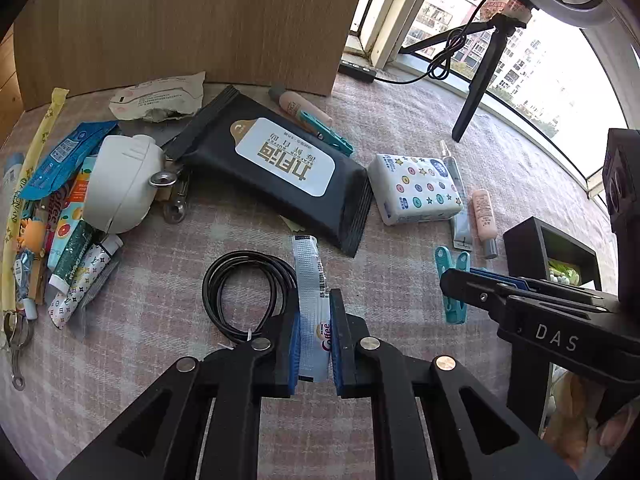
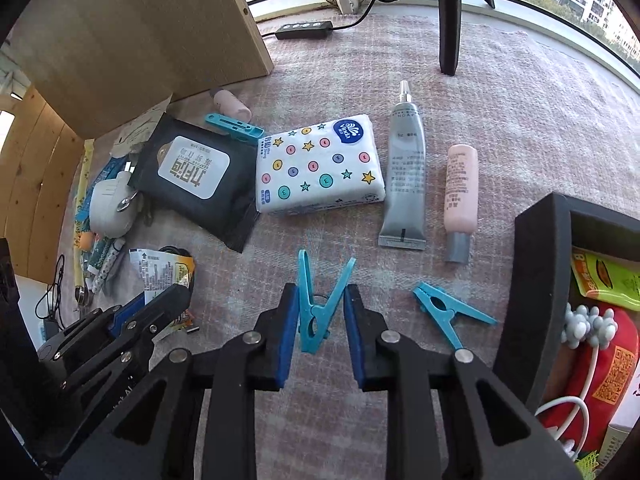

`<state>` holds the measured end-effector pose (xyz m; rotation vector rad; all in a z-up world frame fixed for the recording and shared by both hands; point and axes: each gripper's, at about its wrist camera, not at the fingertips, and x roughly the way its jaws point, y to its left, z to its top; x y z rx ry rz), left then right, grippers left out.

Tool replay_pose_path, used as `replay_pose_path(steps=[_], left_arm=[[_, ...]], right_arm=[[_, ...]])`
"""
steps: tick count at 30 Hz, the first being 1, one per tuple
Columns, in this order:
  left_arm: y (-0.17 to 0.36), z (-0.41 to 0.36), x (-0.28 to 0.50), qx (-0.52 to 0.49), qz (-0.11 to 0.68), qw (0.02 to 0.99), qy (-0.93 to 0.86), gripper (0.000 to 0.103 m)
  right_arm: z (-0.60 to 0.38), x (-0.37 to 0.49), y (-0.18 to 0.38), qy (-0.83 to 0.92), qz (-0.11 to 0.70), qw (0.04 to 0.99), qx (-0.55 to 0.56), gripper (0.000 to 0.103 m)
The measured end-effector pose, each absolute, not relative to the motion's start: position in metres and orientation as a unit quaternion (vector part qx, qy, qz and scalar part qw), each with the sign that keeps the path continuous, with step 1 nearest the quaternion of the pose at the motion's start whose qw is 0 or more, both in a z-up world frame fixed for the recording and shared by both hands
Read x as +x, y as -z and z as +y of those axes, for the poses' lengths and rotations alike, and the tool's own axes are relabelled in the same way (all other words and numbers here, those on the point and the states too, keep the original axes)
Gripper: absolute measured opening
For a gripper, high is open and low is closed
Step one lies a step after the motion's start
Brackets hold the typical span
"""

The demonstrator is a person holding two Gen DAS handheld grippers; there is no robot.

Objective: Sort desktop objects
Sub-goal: 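Carry the snack packet and blue clothespin into the tray and release both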

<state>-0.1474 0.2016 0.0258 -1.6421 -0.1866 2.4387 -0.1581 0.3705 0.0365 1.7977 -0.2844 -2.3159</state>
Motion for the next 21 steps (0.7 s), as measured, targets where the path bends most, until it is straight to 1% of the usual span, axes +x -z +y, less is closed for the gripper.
replay_pose_path(steps=[10,15,21], left_arm=[[-0.06,0.201,-0.124,-0.534,-0.069,0.116,-0.835,0.011],[-0.079,0.223,-0.113,-0.521,-0.064,0.143,-0.839,0.011],[-0.101,0.268,-0.096,-0.508,-0.047,0.194,-0.838,0.011]], right_arm=[[0.395,-0.126,-0.079,0.804,-0.105,0.11,0.575,0.023],[0.425,-0.101,-0.097,0.817,-0.102,0.098,0.559,0.023],[0.48,-0.074,-0.109,0.829,-0.114,0.057,0.544,0.023]])
